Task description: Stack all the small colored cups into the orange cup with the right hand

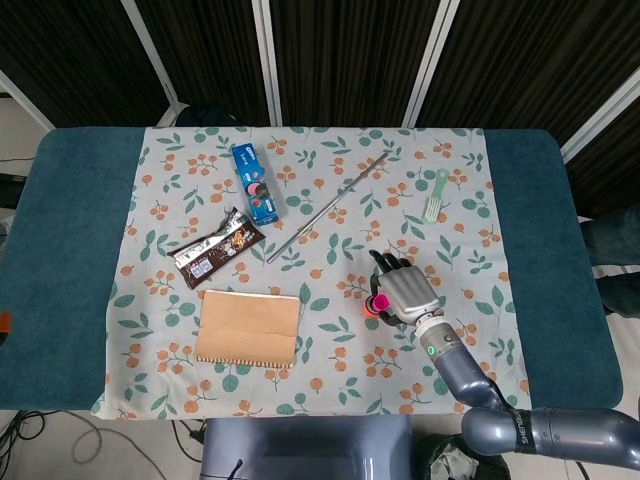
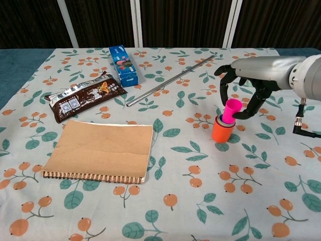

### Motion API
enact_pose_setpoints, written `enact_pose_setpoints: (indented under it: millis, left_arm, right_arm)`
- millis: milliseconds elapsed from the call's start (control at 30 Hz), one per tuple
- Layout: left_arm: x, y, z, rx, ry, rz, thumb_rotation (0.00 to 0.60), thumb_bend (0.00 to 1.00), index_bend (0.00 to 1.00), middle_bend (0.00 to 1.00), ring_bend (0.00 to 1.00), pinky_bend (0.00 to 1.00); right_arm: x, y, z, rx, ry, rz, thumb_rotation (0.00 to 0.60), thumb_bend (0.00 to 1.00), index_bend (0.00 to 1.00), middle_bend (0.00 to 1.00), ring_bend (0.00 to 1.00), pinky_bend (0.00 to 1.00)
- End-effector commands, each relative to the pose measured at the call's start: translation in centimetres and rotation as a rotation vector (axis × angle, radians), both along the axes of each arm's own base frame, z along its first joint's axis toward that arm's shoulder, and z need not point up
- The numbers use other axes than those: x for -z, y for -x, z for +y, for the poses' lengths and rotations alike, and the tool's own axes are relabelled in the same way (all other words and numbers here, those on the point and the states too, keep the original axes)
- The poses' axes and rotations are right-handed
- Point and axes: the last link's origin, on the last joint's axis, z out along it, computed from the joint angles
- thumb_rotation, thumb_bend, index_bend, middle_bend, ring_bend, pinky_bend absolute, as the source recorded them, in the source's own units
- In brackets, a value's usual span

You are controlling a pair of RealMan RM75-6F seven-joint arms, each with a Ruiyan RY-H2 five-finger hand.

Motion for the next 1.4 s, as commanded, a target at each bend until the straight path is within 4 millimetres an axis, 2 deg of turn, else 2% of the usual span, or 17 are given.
enact_pose_setpoints:
  millis: [33, 133, 200, 267, 300, 400, 467, 600, 733, 800, 933, 1067, 1167, 1267, 1400]
  left_arm:
    - [0.0, 0.0, 0.0, 0.001, 0.001, 0.001, 0.600, 0.36, 0.13, 0.03, 0.00, 0.03]
    - [0.0, 0.0, 0.0, 0.001, -0.001, 0.000, 0.600, 0.36, 0.13, 0.03, 0.00, 0.03]
    - [0.0, 0.0, 0.0, 0.000, -0.002, -0.001, 0.600, 0.36, 0.13, 0.03, 0.00, 0.03]
    - [-0.1, 0.0, 0.0, 0.001, -0.005, -0.003, 0.600, 0.36, 0.13, 0.03, 0.00, 0.03]
    - [-0.1, 0.0, 0.0, 0.001, -0.005, -0.003, 0.600, 0.36, 0.13, 0.03, 0.00, 0.03]
    - [-0.1, 0.0, 0.0, 0.000, -0.003, -0.003, 0.600, 0.36, 0.13, 0.03, 0.00, 0.03]
    - [-0.1, 0.0, 0.0, 0.000, -0.002, -0.003, 0.600, 0.36, 0.13, 0.03, 0.00, 0.03]
    - [-0.1, 0.0, 0.0, 0.001, -0.002, -0.002, 0.600, 0.36, 0.13, 0.03, 0.00, 0.04]
    - [-0.1, 0.0, 0.0, 0.002, -0.005, -0.003, 0.600, 0.36, 0.13, 0.03, 0.00, 0.04]
    - [-0.1, 0.0, 0.0, 0.002, -0.006, -0.005, 0.600, 0.36, 0.13, 0.03, 0.00, 0.04]
    - [-0.1, -0.1, 0.0, 0.004, -0.006, -0.004, 0.600, 0.36, 0.13, 0.03, 0.00, 0.04]
    - [0.0, -0.1, 0.0, 0.003, -0.005, -0.002, 0.600, 0.36, 0.13, 0.03, 0.00, 0.04]
    - [0.0, -0.1, 0.0, 0.003, -0.007, -0.001, 0.600, 0.36, 0.13, 0.03, 0.00, 0.04]
    - [0.0, -0.1, -0.1, 0.004, -0.008, -0.001, 0.600, 0.36, 0.13, 0.03, 0.00, 0.04]
    - [0.0, -0.1, -0.1, 0.004, -0.007, 0.000, 0.600, 0.36, 0.13, 0.03, 0.00, 0.04]
  right_arm:
    - [0.4, 0.3, -0.1, 0.006, -0.004, 0.000, 0.600, 0.39, 0.55, 0.00, 0.10, 0.20]
    - [0.7, 0.5, -0.2, 0.017, -0.008, -0.004, 0.600, 0.39, 0.55, 0.00, 0.10, 0.20]
    - [0.9, 0.6, -0.3, 0.025, -0.013, -0.005, 0.600, 0.39, 0.52, 0.00, 0.10, 0.20]
    - [1.2, 0.8, -0.3, 0.036, -0.021, -0.007, 0.600, 0.39, 0.44, 0.00, 0.10, 0.21]
    - [1.4, 1.0, -0.4, 0.042, -0.026, -0.005, 0.600, 0.39, 0.36, 0.00, 0.09, 0.22]
    - [1.6, 1.1, -0.5, 0.049, -0.033, -0.005, 0.600, 0.39, 0.19, 0.00, 0.07, 0.29]
    - [1.5, 0.9, -0.6, 0.050, -0.034, -0.014, 0.600, 0.38, 0.14, 0.00, 0.06, 0.33]
    - [0.3, 0.1, -0.9, 0.035, -0.007, -0.041, 0.600, 0.36, 0.09, 0.00, 0.05, 0.19]
    - [-2.4, -0.8, -0.7, 0.002, 0.053, -0.076, 0.600, 0.36, 0.08, 0.00, 0.05, 0.19]
    - [-3.7, -0.6, -0.2, -0.013, 0.090, -0.071, 0.600, 0.36, 0.08, 0.00, 0.05, 0.19]
    - [-6.4, 1.1, 2.2, 0.000, 0.162, -0.082, 0.600, 0.36, 0.08, 0.00, 0.05, 0.19]
    - [-8.1, 4.2, 6.4, 0.041, 0.177, -0.109, 0.600, 0.36, 0.08, 0.00, 0.05, 0.19]
    - [-9.7, 7.7, 9.9, 0.047, 0.269, -0.063, 0.600, 0.36, 0.08, 0.00, 0.05, 0.17]
    - [-10.5, 10.0, 12.5, 0.047, 0.366, -0.044, 0.600, 0.36, 0.08, 0.00, 0.05, 0.16]
    - [-11.0, 12.6, 15.0, 0.061, 0.465, -0.017, 0.600, 0.36, 0.08, 0.00, 0.02, 0.14]
